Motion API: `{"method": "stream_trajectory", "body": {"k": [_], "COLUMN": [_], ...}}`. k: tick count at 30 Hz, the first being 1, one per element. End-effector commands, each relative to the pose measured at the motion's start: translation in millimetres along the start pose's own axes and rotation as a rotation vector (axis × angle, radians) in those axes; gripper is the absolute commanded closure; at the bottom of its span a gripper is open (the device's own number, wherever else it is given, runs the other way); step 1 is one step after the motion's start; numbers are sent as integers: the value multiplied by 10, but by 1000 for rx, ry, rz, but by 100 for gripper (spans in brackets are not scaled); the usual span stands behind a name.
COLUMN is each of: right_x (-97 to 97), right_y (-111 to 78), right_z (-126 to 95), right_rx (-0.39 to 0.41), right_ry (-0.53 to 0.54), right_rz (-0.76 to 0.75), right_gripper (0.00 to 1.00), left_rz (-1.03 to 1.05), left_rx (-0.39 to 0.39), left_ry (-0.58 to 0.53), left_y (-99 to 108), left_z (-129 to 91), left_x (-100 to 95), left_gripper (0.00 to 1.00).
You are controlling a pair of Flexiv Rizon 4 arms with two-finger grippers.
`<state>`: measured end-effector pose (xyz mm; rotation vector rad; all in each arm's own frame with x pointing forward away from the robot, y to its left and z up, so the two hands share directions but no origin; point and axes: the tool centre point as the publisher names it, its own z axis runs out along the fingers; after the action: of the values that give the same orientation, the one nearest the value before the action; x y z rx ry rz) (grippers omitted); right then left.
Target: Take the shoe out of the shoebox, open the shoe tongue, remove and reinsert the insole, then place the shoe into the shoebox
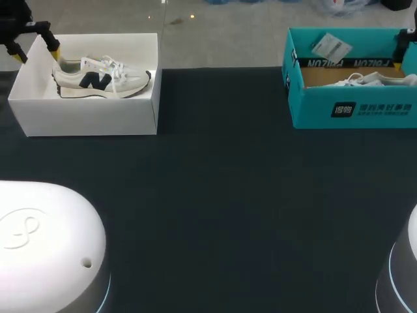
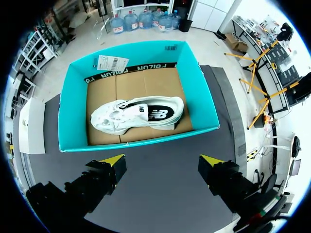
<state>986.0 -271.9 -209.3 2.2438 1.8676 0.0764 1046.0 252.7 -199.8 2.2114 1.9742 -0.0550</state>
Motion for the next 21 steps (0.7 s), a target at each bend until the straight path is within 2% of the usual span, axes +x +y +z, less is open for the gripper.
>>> {"method": "stream_trajectory", "body": {"k": [1,21], "right_x": [3,3], "right_y": [-6,-6], "right_z": [1,1], "right_rx": [-2,-2], "right_ry": [0,0], "right_rz": [1,1], "right_gripper": [0,0], "left_rz": [-38,-71], "left_rx": [20,17], "left_ry": [38,33], "left_y": [292,327], "left_z": [149,165], "left_x": [95,123], "left_gripper": [0,0]}}
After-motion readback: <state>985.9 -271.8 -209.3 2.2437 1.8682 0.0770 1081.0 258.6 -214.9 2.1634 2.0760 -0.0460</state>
